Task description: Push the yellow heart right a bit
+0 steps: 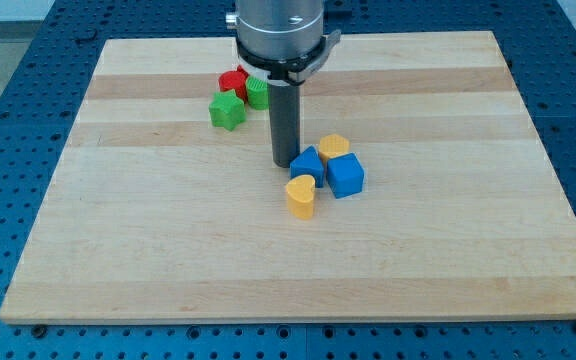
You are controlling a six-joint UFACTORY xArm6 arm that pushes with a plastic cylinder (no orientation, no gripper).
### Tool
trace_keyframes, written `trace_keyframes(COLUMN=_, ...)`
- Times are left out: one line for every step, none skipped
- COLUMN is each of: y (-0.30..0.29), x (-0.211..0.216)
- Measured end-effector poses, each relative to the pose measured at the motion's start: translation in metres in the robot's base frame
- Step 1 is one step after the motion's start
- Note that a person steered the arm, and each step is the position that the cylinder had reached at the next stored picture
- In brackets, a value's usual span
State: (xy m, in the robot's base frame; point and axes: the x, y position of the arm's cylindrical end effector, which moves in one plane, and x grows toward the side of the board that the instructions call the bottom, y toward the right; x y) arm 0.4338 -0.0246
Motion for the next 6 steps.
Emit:
trace_keyframes(y=-0.024, x=0.006)
trace_keyframes(y=-0.029, x=0.041)
trace_keyframes(y=-0.029, x=0.079)
trace_keyframes(y=-0.015, x=0.092)
trace_keyframes(y=0.003, x=0.092)
trace_keyframes(y=0.01, x=0.089)
